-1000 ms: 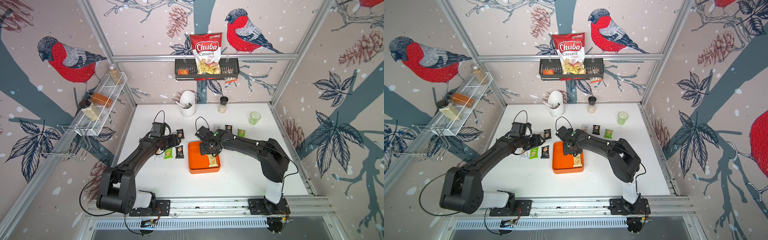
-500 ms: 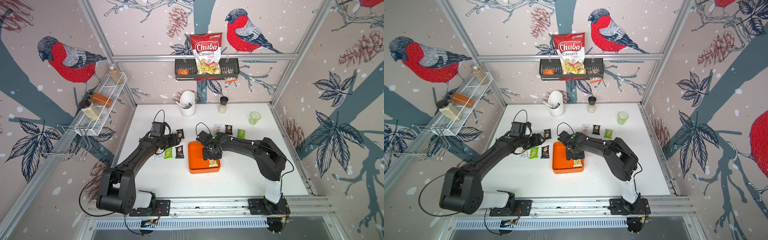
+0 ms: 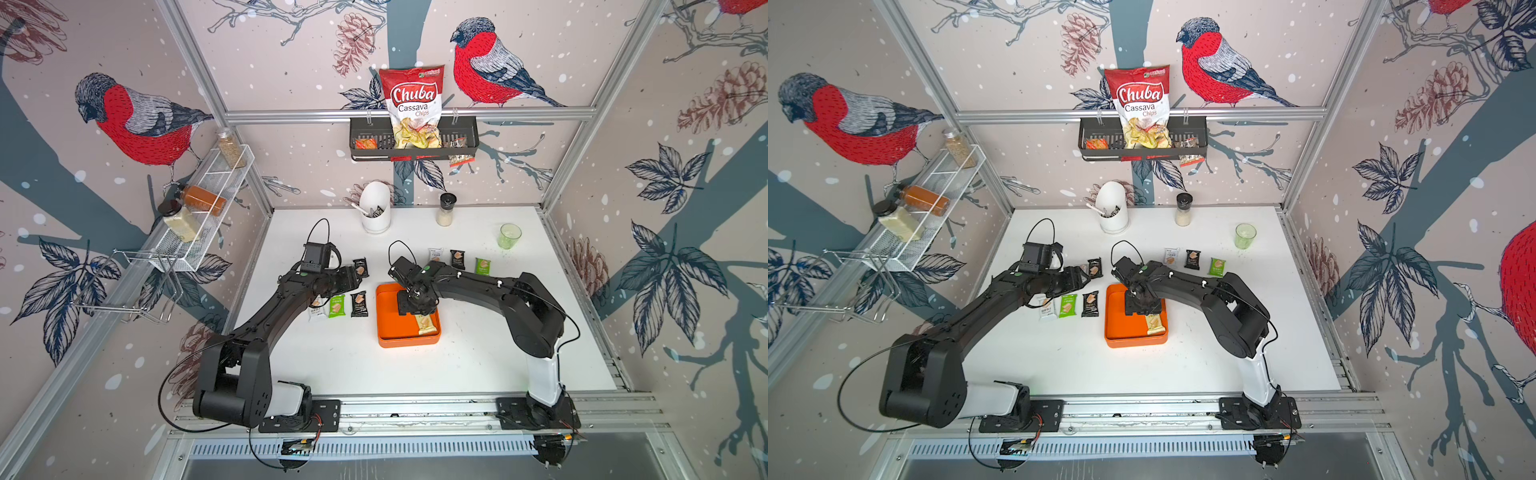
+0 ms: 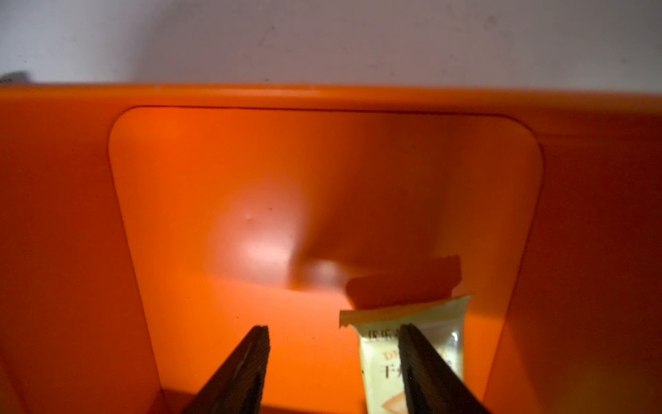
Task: Take the cookies out of the storage box
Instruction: Pick up the cookie from the storage box.
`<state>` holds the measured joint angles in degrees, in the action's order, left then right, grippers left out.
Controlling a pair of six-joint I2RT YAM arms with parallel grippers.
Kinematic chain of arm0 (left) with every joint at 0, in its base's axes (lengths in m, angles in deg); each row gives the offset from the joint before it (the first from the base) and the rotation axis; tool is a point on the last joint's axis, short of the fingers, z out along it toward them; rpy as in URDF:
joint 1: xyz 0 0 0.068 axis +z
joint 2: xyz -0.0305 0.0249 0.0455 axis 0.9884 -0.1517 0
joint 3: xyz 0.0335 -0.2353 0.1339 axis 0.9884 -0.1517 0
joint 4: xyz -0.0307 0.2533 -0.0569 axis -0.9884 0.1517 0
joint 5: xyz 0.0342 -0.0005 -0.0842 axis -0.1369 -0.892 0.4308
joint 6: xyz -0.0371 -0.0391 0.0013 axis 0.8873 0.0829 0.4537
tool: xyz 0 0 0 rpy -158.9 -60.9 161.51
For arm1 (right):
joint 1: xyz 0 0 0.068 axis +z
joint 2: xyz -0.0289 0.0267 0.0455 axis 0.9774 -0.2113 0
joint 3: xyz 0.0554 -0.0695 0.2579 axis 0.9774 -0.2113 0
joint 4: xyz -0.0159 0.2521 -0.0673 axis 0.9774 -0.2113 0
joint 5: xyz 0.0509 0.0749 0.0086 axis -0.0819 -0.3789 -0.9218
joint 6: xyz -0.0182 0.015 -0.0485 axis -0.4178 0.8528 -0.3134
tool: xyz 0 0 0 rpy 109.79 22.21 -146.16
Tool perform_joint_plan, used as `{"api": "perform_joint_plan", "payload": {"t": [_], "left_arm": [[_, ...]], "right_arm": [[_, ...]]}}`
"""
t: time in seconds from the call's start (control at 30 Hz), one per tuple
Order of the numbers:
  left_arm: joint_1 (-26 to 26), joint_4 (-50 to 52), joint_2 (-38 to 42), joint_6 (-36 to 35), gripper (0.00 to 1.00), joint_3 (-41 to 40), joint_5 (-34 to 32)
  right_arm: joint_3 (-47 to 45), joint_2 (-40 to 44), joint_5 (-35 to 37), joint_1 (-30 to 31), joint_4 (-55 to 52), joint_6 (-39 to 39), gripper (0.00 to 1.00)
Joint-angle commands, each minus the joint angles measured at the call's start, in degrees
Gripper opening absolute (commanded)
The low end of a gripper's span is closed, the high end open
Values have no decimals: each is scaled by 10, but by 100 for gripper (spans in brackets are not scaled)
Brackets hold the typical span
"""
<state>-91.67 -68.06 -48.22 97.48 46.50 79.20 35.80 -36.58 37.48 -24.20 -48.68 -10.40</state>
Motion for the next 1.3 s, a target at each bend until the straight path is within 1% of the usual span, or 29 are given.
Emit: {"api": "perform_joint_plan", "payload": {"t": [0.0, 0.2, 0.43, 0.57, 0.93, 1.27], "left_arm": [[2, 5, 4, -9, 68, -2, -2], [2, 3, 1, -8, 68, -1, 0], [2, 2, 1, -5, 68, -5, 2], [2, 1, 1, -6, 68, -7, 2], [3, 5, 0, -6, 68, -2, 0], [4, 6, -1, -8, 68, -1, 0]], "right_arm": [[17, 9, 17, 2, -12, -9, 63], [11, 17, 40, 0, -68, -27, 70], [2, 6, 50, 4, -81, -16, 77], [-6, 0, 40, 3, -74, -18, 80], [-15, -21, 16, 2, -54, -23, 80], [-20, -23, -6, 2, -48, -25, 73]]}}
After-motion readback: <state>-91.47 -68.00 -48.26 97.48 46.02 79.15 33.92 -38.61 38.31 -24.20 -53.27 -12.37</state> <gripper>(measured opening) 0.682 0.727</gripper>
